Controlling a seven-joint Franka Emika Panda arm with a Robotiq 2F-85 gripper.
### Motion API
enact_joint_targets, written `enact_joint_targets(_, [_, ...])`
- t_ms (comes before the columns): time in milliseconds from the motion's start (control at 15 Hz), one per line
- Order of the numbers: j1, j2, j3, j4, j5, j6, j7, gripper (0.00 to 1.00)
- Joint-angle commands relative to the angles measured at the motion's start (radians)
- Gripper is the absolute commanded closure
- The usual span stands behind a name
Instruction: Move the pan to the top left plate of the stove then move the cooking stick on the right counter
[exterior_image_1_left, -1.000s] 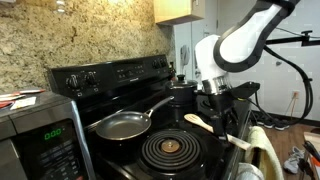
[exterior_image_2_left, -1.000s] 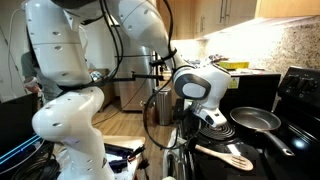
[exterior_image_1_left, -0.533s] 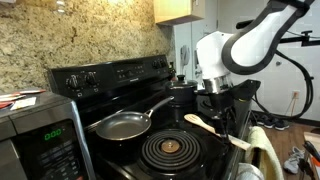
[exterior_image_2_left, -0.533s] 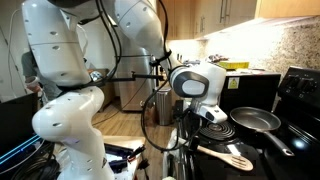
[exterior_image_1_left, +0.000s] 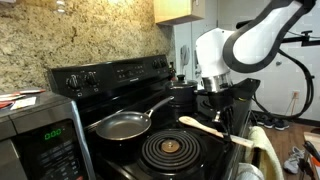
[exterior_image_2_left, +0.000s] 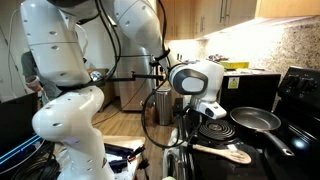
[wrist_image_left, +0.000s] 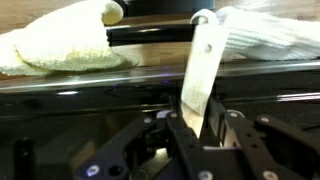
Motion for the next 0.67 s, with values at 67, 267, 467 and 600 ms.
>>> enact_joint_targets(67, [-0.003, -0.022, 0.002, 0.000, -0.025, -0.029, 0.018, 0.91])
enact_joint_targets(267, [-0.016, -0.063, -0.011, -0.015, -0.050, -0.057, 0.003, 0.91])
enact_joint_targets(467, [-0.031, -0.148, -0.031, -0.030, -0.112, -0.136, -0.041, 0.91])
enact_joint_targets(600, [-0.037, -0.202, -0.033, -0.019, -0.166, -0.217, -0.077, 0.91])
